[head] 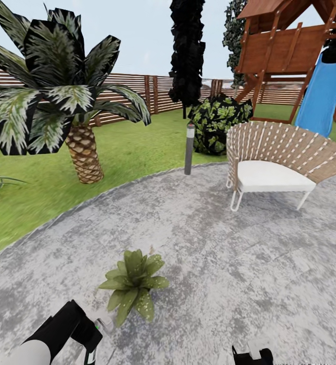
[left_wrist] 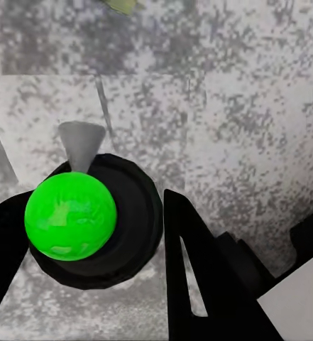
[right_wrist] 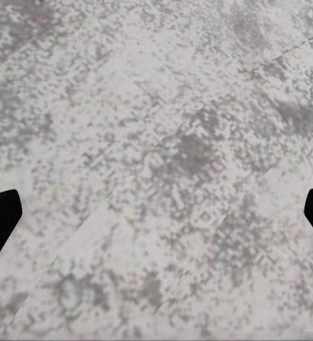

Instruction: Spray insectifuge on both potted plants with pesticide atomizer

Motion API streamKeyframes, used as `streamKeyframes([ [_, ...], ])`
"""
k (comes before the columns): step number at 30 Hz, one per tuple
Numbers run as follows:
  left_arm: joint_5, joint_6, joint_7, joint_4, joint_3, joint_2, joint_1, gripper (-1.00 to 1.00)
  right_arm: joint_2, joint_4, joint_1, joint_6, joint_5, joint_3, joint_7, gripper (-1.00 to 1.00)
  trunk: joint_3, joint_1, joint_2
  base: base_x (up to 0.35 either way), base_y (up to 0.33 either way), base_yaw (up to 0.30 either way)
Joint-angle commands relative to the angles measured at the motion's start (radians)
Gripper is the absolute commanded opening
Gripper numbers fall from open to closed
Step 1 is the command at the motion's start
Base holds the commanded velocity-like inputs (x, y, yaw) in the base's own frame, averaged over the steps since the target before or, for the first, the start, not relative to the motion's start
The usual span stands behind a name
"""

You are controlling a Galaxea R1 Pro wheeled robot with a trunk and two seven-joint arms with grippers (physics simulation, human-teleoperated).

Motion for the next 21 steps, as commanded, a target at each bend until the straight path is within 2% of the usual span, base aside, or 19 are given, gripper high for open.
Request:
streamKeyframes([
  [1, -0.003, 0.005, -0.005, -0.002, 0.0, 0.0, 0.0, -1.0, 0.0, 0.001, -0.001, -0.002, 0.007, 0.007, -0.01, 1.0, -0.001, 0.0, 0.0, 0.142, 0.274, -0.264],
  [5, -0.001, 0.001, -0.012, 0.002, -0.003, 0.004, 0.0, -1.0, 0.0, 0.001, -0.001, -0.002, 0.007, 0.007, -0.01, 1.0, -0.001, 0.0, 0.0, 0.046, 0.084, -0.264],
  [6, 0.0, -0.014, -0.016, 0.005, -0.003, 0.014, 0.002, -1.0, 0.001, 0.001, -0.001, -0.002, 0.007, 0.007, -0.01, 1.0, -0.001, 0.0, 0.0, 0.003, 0.006, -0.24],
  [8, 0.001, -0.079, -0.023, 0.01, -0.005, 0.018, 0.004, -1.0, 0.001, 0.001, -0.001, -0.002, 0.007, 0.007, -0.01, 1.0, -0.001, 0.0, 0.0, 0.001, 0.002, -0.08],
  [10, -0.001, -0.089, -0.025, 0.016, -0.004, 0.018, 0.005, -1.0, 0.001, 0.001, -0.001, -0.001, 0.007, 0.007, -0.01, 1.0, -0.001, 0.0, 0.0, -0.004, 0.005, -0.019],
  [17, -0.003, -0.092, -0.021, 0.018, -0.004, 0.008, 0.005, -1.0, 0.001, 0.001, -0.001, -0.001, 0.007, 0.007, -0.01, 1.0, -0.001, 0.0, 0.0, -0.157, 0.198, -0.002],
  [21, -0.003, -0.09, -0.02, 0.018, 0.0, 0.006, 0.005, -1.0, 0.001, 0.001, -0.001, -0.001, 0.007, 0.007, -0.01, 1.0, -0.001, 0.0, 0.0, -0.041, 0.292, -0.044],
])
